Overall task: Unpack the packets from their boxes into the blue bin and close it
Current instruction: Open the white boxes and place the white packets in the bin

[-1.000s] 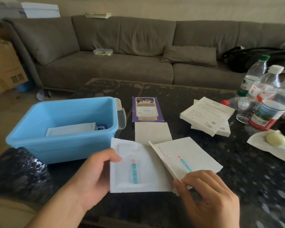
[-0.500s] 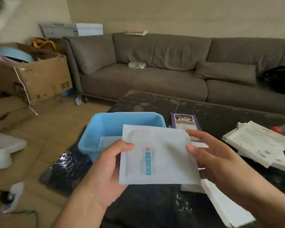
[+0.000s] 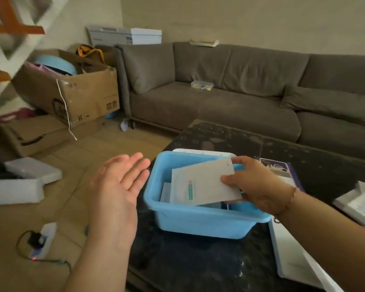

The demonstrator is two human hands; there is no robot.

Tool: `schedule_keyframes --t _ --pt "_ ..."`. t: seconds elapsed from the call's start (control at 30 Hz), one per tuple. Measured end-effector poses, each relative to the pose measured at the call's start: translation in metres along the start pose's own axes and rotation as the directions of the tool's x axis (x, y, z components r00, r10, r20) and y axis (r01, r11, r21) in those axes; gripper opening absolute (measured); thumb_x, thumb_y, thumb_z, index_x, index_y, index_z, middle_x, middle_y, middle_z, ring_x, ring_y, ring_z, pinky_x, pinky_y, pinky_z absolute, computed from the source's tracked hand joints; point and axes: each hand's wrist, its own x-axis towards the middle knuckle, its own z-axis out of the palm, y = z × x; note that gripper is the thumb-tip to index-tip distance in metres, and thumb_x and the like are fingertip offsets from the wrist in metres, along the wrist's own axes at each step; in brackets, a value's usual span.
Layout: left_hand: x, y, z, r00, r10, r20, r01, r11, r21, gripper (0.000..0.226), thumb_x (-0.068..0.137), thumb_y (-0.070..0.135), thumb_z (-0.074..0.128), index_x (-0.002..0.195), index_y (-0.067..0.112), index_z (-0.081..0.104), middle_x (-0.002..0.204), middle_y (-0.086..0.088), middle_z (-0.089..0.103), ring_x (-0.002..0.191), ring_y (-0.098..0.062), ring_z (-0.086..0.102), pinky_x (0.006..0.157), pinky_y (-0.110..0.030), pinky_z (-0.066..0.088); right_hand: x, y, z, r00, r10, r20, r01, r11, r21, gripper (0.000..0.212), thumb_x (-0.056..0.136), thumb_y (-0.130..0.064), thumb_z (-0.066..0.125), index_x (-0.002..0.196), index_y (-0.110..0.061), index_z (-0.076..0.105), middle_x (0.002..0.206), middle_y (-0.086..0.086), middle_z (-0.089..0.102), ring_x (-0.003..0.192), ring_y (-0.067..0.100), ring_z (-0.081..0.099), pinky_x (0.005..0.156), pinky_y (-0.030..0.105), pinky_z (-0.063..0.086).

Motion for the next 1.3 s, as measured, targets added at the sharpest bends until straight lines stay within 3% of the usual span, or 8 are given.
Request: schedule_keyframes --t 0.23,0.4,0.6,0.9,1.0,1.13,1.2,1.3 --pt "0.001 0.004 -0.003 0.999 -0.034 0.000 0.034 0.995 -0.095 0.017 0.101 0.013 0.048 0.105 0.011 0.064 0.092 -0.005 0.079 0.089 -0.019 0.076 0.077 -0.031 0.057 0.020 0.012 0.029 0.988 0.118 0.097 -0.094 0.970 -0.224 0.033 0.083 -0.011 0.075 0.111 -0.011 0.059 0.110 0.013 0.069 0.095 0.032 0.069 0.083 0.047 0.059" --pt "0.000 0.006 -0.004 1.000 -0.029 -0.004 0.028 0.994 -0.108 0.017 0.101 0.013 0.047 0.107 0.011 0.063 0.093 -0.005 0.078 0.089 -0.019 0.076 0.075 -0.030 0.056 0.018 0.008 0.019 0.988 0.102 0.117 -0.020 0.828 -0.560 0.038 0.087 -0.040 0.069 0.111 -0.012 0.059 0.099 0.010 0.069 0.089 0.023 0.068 0.079 0.036 0.061" --pt "-0.006 0.006 -0.004 1.000 -0.029 0.005 0.030 0.993 -0.114 0.017 0.100 0.013 0.048 0.107 0.010 0.064 0.092 -0.006 0.078 0.089 -0.019 0.076 0.076 -0.030 0.056 0.019 0.011 0.017 0.986 0.069 0.150 0.069 0.652 -0.755 0.030 0.091 -0.041 0.061 0.103 -0.013 0.062 0.099 0.004 0.067 0.090 0.017 0.064 0.083 0.031 0.055" --pt "-0.021 -0.006 0.006 0.997 -0.005 0.083 0.009 0.999 -0.042 0.013 0.099 0.013 0.050 0.096 0.012 0.062 0.087 -0.006 0.078 0.079 -0.018 0.075 0.071 -0.028 0.055 0.004 0.001 0.003 0.960 -0.043 0.275 0.261 0.479 -0.838 0.043 0.096 -0.027 0.049 0.139 -0.021 0.045 0.133 0.003 0.057 0.116 0.021 0.055 0.101 0.033 0.045" --pt "-0.036 -0.017 0.014 0.986 0.034 0.160 -0.048 0.996 0.080 0.017 0.097 0.012 0.052 0.086 0.015 0.064 0.079 -0.007 0.075 0.066 -0.017 0.071 0.062 -0.026 0.054 -0.031 -0.007 -0.026 0.918 -0.325 0.226 0.376 0.538 -0.754 0.042 0.096 -0.031 0.055 0.136 -0.034 0.046 0.118 -0.004 0.065 0.103 0.015 0.063 0.084 0.019 0.050" --pt "-0.066 -0.044 0.026 0.937 -0.037 0.347 -0.081 0.944 0.319 0.022 0.096 0.008 0.052 0.078 0.010 0.065 0.063 -0.010 0.067 0.050 -0.019 0.060 0.046 -0.025 0.047 -0.108 0.045 -0.073 0.687 -0.720 -0.103 0.563 0.617 -0.550 0.021 0.087 -0.031 0.063 0.108 -0.037 0.061 0.084 -0.017 0.069 0.078 -0.001 0.066 0.068 0.013 0.056" --pt "-0.086 -0.070 0.029 0.870 -0.195 0.453 -0.047 0.882 0.469 0.025 0.096 0.009 0.052 0.076 0.010 0.066 0.062 -0.011 0.066 0.049 -0.021 0.058 0.044 -0.026 0.044 -0.134 0.095 -0.091 0.608 -0.748 -0.265 0.529 0.631 -0.567 0.011 0.082 -0.036 0.064 0.093 -0.035 0.061 0.075 -0.014 0.065 0.071 0.004 0.065 0.057 0.021 0.058" --pt "-0.112 -0.111 0.030 0.723 -0.452 0.522 -0.034 0.732 0.681 0.024 0.097 0.010 0.055 0.077 0.012 0.069 0.064 -0.009 0.067 0.052 -0.022 0.060 0.046 -0.028 0.044 -0.156 0.153 -0.106 0.618 -0.742 -0.261 0.377 0.570 -0.730 0.026 0.080 -0.055 0.061 0.076 -0.030 0.056 0.061 -0.016 0.054 0.051 0.001 0.053 0.048 0.015 0.046"
